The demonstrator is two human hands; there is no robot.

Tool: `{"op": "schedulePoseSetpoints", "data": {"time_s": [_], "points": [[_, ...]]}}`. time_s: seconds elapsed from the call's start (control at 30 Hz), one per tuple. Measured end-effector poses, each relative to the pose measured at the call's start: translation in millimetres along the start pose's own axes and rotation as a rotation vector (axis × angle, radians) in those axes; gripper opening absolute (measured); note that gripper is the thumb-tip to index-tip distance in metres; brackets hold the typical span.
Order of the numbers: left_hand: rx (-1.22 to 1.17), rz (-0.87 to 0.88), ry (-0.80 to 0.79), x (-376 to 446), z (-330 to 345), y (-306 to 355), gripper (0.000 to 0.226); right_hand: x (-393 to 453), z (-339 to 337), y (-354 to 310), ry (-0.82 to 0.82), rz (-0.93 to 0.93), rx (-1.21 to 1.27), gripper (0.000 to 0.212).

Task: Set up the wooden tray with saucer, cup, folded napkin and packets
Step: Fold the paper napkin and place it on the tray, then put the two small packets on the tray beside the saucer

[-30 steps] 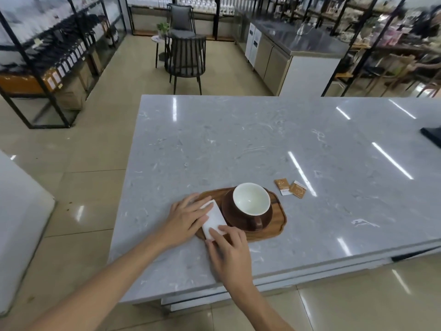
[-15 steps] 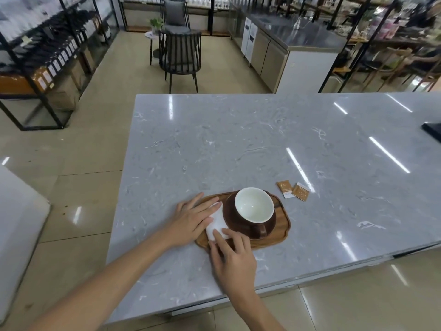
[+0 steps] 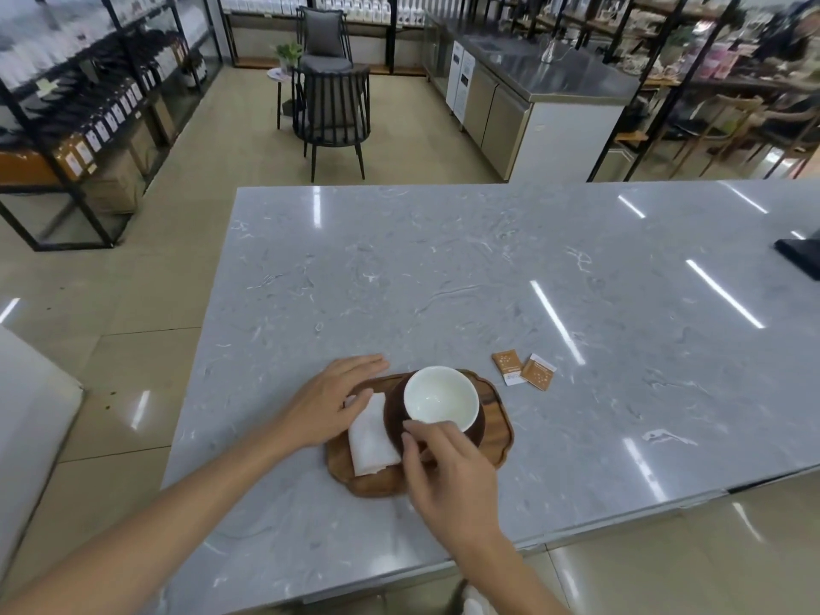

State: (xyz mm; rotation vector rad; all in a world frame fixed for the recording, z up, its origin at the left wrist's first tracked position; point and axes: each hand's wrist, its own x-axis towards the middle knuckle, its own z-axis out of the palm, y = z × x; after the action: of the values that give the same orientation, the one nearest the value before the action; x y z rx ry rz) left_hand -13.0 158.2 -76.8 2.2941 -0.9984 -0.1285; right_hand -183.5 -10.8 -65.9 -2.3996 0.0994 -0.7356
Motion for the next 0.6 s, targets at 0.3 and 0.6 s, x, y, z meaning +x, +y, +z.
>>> {"op": "schedulePoseSetpoints", "data": {"time_s": [0.3, 0.6], "points": [[-0.278, -0.243, -0.033, 105.6, 22.5, 45.2, 0.030, 93.2, -75.9, 119.5, 0.003, 0.262, -0.029, 0.009], [-0.278, -0.435, -0.296, 196.3, 72.2, 79.4, 0.041, 144.9, -62.5, 221.6, -0.440, 0.456, -0.168, 0.041]]}}
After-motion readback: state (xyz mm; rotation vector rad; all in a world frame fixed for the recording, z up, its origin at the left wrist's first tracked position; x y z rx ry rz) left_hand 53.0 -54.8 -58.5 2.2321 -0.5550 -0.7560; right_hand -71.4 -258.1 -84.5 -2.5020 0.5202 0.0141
